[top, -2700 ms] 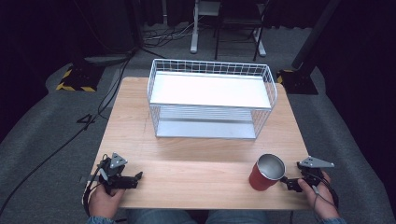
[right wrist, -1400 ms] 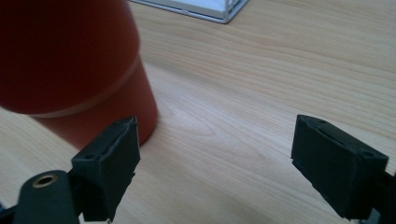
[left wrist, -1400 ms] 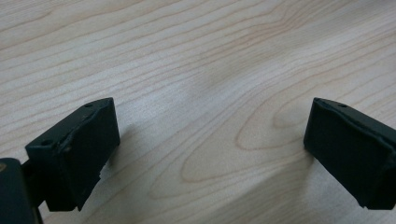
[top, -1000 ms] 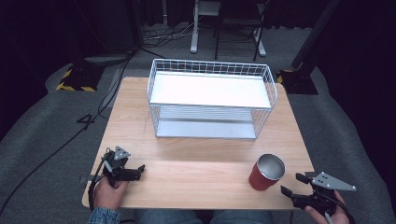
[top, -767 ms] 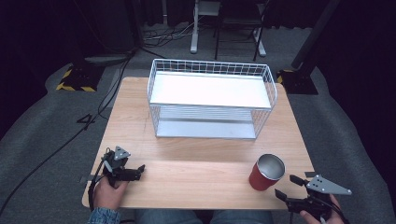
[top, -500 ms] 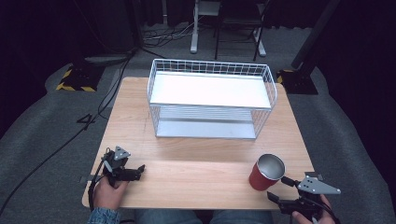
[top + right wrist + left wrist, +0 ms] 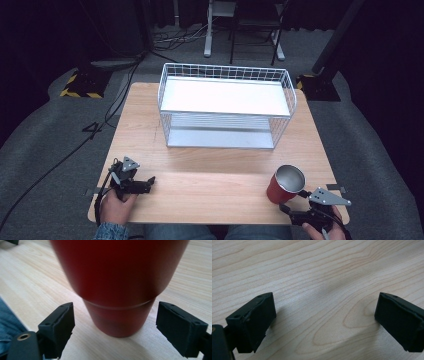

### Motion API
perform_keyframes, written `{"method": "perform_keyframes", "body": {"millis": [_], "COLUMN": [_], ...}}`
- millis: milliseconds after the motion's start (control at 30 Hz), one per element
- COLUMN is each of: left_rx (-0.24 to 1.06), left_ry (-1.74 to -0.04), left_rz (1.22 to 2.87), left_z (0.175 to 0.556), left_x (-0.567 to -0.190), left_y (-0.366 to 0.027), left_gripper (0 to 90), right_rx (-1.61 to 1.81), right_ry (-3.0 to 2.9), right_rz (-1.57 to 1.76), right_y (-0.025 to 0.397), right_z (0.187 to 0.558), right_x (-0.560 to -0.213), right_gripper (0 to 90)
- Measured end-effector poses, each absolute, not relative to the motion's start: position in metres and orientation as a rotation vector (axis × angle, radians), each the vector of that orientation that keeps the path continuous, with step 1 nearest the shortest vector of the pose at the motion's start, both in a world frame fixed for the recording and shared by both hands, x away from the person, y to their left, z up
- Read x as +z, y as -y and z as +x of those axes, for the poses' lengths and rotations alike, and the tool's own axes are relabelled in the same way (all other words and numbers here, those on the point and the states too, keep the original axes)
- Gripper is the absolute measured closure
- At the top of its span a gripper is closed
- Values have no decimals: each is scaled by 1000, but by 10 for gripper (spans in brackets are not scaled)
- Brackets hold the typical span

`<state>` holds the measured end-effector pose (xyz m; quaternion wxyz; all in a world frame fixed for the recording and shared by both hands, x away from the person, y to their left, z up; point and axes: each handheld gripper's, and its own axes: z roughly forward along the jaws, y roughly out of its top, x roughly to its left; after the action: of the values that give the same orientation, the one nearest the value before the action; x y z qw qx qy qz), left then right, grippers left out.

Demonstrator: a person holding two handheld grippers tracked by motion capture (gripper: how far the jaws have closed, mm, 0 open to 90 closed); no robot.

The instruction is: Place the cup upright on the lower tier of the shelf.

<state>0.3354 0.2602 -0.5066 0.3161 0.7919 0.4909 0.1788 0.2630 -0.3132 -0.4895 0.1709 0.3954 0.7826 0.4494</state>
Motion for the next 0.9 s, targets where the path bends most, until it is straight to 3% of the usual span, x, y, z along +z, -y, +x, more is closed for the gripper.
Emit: {"method": "perform_keyframes", "body": {"millis": [900], "left_rx": [475], "left_ry": [-1292], "left_rz": [2086], "left_z": [336], "left_x": [-507], "left_y": [-260], "left_gripper": [38], "right_rx": [1401], "right_ry": [-2021], "right_rz": [1290], "right_y": [289], "right_z": [283], "right_x": [-509], "right_gripper": [105]}}
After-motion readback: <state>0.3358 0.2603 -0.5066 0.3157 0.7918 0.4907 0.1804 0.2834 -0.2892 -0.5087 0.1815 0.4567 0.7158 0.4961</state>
